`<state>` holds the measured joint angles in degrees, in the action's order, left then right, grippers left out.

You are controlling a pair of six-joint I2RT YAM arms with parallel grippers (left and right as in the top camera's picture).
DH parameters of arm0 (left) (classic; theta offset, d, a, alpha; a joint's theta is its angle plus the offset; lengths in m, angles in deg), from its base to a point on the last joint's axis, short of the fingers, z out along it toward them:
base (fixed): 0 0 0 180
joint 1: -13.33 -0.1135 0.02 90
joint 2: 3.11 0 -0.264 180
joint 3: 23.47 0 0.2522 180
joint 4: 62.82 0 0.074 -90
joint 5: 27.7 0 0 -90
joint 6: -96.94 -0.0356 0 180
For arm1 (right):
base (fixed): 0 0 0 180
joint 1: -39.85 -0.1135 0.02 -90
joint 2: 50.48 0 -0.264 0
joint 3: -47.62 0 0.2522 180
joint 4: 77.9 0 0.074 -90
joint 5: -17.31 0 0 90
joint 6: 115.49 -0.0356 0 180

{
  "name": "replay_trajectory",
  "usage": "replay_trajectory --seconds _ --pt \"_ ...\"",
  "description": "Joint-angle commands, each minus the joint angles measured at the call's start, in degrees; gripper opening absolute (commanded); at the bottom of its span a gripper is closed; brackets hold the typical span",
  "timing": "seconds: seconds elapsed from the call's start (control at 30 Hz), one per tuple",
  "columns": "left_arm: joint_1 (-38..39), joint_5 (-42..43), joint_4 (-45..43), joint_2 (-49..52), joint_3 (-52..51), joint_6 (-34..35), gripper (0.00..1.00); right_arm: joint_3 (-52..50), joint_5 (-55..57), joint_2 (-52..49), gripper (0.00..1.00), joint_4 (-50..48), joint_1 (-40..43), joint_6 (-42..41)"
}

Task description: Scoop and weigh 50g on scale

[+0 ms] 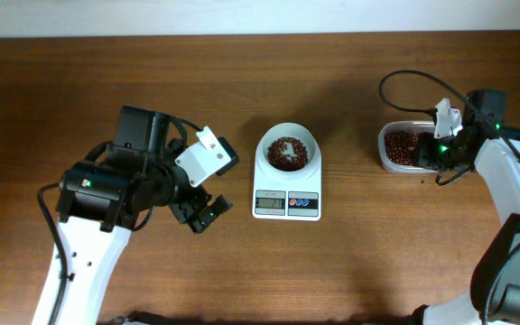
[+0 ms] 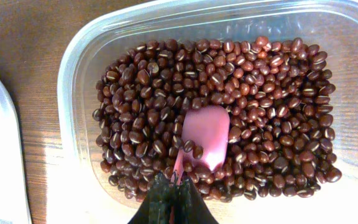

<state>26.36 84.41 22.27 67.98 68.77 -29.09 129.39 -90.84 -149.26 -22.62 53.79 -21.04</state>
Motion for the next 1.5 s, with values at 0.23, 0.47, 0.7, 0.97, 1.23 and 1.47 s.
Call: replay_trajectory --seconds 0.23,0.47,0.7,0.97,1.23,1.47 --pt "-0.3 0.6 -0.1 -0.2 -0.1 -0.9 0.99 1.4 -3.7 3.1 0.04 0.1 4.0 -5.4" --pt "-0.3 0.6 -0.1 -0.2 -0.1 -0.9 0.99 1.3 -14.7 2.0 0.04 0.2 10.5 -5.4" --pt "-0.3 0.6 -0.1 -0.2 -0.1 -0.9 0.99 -2.2 -17.3 -1.4 0.04 -0.5 10.4 -3.8" --pt "-0.3 0.6 -0.1 -0.2 -0.1 -0.9 0.99 -3.0 -25.4 -5.8 0.04 -2.7 10.9 -3.8" --pt "-0.3 0.6 -0.1 -0.2 -0.1 -0.9 0.99 -3.0 -37.1 -5.8 0.04 -3.4 18.6 -3.8" --pt "-0.3 0.6 -0.1 -0.2 -0.1 -0.9 0.99 -3.0 -43.0 -5.8 0.04 -3.6 21.1 -3.2"
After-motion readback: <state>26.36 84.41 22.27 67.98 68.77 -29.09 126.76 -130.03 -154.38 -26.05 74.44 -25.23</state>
